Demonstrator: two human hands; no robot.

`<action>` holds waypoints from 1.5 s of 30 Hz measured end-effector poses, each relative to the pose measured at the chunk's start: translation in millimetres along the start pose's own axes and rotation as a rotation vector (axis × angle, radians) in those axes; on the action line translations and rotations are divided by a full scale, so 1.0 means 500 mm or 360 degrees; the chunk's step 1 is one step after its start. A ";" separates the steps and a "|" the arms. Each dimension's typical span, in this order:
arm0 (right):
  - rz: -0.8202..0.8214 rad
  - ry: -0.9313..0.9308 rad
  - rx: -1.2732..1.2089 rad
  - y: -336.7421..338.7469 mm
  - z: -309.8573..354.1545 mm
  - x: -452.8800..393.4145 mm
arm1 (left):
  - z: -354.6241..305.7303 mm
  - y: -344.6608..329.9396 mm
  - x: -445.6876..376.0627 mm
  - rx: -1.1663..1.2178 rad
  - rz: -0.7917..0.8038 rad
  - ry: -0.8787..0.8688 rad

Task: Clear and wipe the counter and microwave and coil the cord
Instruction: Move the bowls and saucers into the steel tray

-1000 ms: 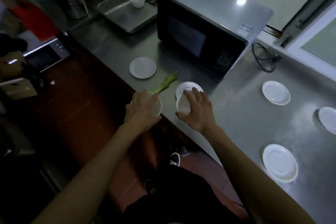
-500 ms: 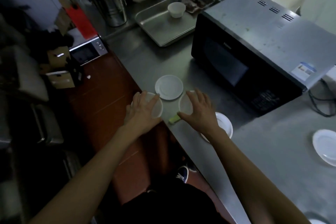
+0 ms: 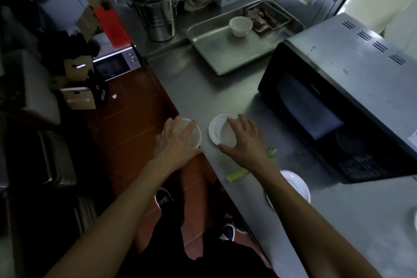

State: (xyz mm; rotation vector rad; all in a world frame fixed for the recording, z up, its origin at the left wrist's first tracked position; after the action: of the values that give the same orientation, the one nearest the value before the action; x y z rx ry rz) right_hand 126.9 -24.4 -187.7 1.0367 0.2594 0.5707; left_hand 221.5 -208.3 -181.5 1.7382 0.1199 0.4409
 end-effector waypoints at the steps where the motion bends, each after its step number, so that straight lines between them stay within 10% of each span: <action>1: 0.0013 -0.0027 0.0014 -0.004 0.009 -0.016 | 0.012 0.006 -0.017 0.0025 -0.0003 -0.0012; 18: -0.0148 -0.0263 0.0154 -0.012 0.200 -0.307 | 0.257 0.178 -0.331 0.0036 -0.0084 -0.0250; 45: -0.0597 -0.0727 -0.0213 0.095 -0.052 -0.588 | 0.008 0.233 -0.812 -0.0182 0.0023 -0.0729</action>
State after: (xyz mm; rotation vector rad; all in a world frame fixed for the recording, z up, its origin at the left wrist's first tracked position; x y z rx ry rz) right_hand -143.3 -151.7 -177.1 0.9308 0.0079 0.0056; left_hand -169.5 -366.6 -161.3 1.6855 -0.2421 0.0507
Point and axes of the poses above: each hand's wrist, its own x-axis away from the middle knuckle, its own y-axis out of the back of the hand, z = x × y, the point moved 8 cm from there along -x, towards the middle knuckle, and after that the axes turned 7 degrees about -x, right-handed, at the moved point
